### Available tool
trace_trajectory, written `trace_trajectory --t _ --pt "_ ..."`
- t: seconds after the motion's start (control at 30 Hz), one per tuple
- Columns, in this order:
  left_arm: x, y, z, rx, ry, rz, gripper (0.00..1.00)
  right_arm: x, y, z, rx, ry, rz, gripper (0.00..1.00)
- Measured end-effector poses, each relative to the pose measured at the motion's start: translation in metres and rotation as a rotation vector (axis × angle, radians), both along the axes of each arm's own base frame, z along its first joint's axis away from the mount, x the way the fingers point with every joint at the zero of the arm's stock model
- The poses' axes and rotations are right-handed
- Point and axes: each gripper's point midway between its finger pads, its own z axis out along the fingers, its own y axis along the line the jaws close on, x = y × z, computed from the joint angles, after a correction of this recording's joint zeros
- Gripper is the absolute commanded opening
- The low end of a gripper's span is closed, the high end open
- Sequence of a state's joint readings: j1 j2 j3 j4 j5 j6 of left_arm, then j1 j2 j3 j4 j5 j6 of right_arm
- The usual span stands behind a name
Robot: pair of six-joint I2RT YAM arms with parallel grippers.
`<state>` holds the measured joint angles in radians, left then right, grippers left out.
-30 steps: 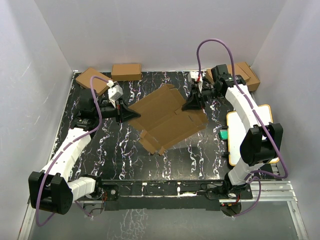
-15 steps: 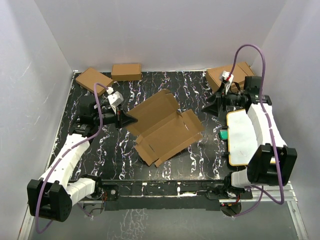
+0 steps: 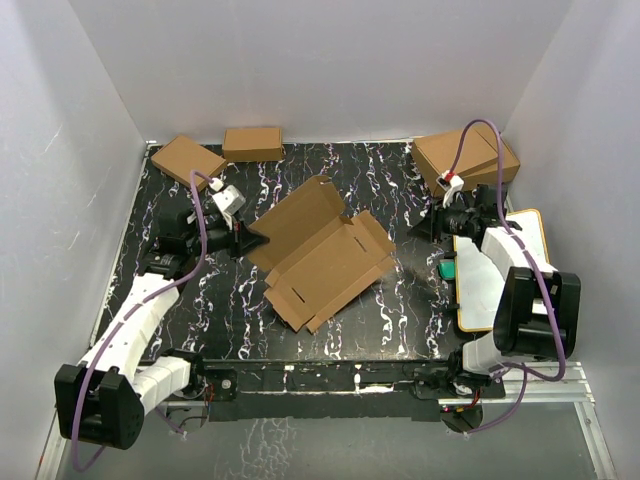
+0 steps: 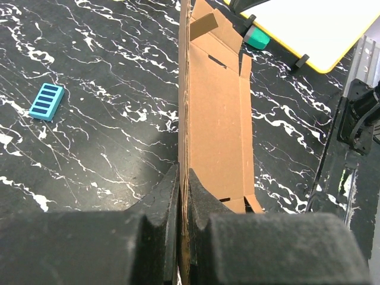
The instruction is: Fold the paper box
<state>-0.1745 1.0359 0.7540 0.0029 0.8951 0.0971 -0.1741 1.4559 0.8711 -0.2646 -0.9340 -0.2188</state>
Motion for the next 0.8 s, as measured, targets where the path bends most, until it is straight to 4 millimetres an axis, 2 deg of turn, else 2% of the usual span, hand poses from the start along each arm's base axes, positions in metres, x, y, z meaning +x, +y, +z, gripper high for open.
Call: trace_trajectory --t 0.17,0.27,0.4,0.63,0.8 --pt "0.002 0.003 0.001 0.003 -0.019 0.026 0.0 0.003 0.007 -0.017 0.024 0.053 0.013 0.21" --pt "0.004 0.005 0.0 0.005 -0.018 0.039 0.0 -0.003 0.022 -0.027 0.034 0.086 0.057 0.21" --pt "0.006 0.008 -0.002 0.006 -0.019 0.056 0.0 -0.012 0.039 -0.029 0.063 0.101 0.119 0.2" --pt "0.008 0.009 -0.003 0.002 -0.019 0.069 0.0 -0.019 0.048 -0.04 0.092 0.137 0.169 0.2" --pt "0.009 0.01 -0.003 -0.001 -0.017 0.076 0.0 -0.026 0.058 -0.037 0.109 0.13 0.221 0.19"
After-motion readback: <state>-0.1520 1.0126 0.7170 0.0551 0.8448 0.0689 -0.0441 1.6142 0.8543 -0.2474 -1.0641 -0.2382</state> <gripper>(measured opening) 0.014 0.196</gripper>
